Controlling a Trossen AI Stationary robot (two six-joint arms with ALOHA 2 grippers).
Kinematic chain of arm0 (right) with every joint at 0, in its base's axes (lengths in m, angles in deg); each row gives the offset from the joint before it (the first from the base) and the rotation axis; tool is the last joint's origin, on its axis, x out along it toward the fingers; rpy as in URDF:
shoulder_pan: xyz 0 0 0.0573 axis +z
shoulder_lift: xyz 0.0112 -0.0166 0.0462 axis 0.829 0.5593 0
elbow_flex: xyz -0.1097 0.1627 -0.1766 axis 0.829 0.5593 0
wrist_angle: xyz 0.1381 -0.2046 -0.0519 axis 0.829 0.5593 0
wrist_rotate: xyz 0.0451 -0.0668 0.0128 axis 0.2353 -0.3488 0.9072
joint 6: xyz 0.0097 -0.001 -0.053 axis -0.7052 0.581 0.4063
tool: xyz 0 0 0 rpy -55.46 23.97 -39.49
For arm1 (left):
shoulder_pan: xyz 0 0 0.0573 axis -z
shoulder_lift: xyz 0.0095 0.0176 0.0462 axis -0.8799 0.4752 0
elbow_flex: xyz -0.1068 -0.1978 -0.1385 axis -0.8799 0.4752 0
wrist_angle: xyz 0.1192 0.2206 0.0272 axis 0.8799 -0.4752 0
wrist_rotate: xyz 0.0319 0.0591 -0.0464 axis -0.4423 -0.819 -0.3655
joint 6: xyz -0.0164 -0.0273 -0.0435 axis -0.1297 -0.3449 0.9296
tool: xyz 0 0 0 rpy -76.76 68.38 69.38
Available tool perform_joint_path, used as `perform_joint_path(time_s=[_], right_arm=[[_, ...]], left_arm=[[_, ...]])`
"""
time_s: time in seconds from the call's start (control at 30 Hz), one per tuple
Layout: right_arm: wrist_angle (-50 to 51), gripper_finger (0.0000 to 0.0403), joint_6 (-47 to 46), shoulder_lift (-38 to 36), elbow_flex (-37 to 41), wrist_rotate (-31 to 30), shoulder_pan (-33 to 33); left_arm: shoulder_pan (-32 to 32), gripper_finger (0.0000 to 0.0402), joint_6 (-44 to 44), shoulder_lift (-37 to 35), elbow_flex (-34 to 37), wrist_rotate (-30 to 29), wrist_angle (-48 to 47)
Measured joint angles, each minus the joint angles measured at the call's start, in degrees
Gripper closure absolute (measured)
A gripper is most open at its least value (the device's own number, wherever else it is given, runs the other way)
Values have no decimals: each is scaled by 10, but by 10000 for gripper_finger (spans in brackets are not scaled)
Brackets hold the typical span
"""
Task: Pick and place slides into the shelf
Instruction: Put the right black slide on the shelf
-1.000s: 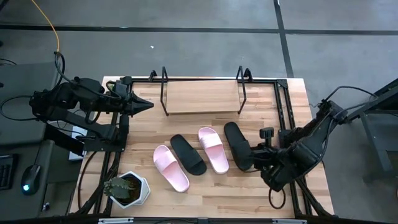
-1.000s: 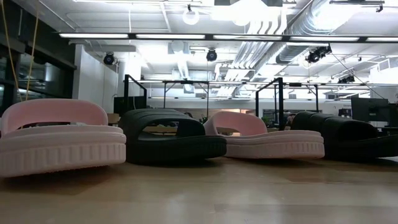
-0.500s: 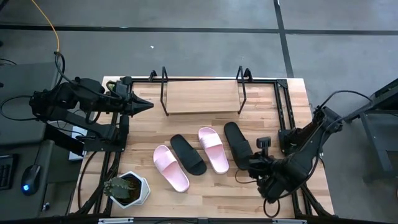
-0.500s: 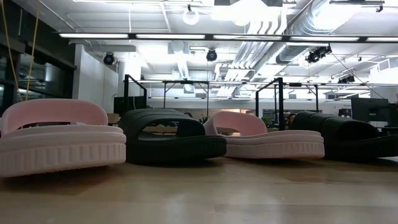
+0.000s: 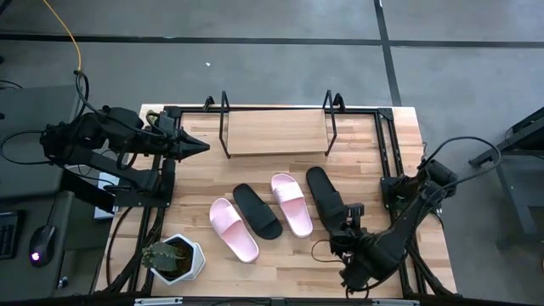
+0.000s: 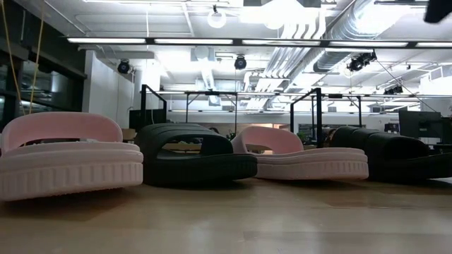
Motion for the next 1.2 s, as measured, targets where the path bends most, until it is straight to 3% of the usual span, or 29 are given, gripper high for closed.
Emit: perform_joint_path(time_s=[0.33,0.87,1.2], right_arm=[[-40,402,-39,57,0,63,0],[-120,402,-35,62,0,20,0],[-128,397,-31,62,39,34,0]], left_arm=[[0,401,0,0,0,1,-1],[0,401,-1,0,0,2,-2],[0,401,-1,0,0,0,-22]])
